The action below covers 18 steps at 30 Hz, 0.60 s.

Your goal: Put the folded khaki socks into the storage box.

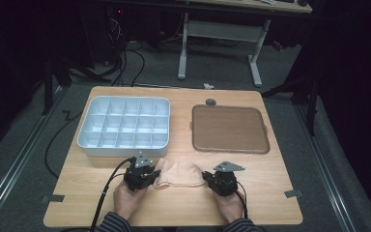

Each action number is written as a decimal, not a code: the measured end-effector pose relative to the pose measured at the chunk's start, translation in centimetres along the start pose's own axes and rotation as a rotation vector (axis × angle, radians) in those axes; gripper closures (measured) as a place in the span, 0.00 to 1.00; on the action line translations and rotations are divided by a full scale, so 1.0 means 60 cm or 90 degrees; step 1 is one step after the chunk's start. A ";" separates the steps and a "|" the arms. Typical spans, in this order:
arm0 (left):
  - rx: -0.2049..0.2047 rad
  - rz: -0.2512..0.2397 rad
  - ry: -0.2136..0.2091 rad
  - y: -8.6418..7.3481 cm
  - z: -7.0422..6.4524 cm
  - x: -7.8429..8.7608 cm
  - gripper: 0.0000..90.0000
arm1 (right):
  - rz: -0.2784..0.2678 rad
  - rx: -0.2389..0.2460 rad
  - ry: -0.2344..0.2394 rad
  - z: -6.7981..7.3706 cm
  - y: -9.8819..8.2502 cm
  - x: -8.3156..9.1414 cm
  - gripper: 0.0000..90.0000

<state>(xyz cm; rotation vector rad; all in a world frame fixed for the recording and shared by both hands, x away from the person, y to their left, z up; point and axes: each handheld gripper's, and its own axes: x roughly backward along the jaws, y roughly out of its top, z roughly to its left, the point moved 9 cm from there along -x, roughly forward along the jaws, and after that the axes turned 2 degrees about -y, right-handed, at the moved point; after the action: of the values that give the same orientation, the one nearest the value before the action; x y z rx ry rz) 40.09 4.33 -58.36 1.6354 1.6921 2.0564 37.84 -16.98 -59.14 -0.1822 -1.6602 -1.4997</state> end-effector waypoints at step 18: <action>0.043 -0.017 0.023 -0.013 0.013 0.020 0.50 | -0.049 -0.011 -0.007 0.000 0.018 0.020 0.75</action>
<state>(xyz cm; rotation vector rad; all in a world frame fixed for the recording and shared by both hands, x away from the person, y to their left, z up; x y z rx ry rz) 39.67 5.91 -58.22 1.5954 1.8037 2.0503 37.77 -17.22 -57.58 -0.1371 -1.6797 -1.5737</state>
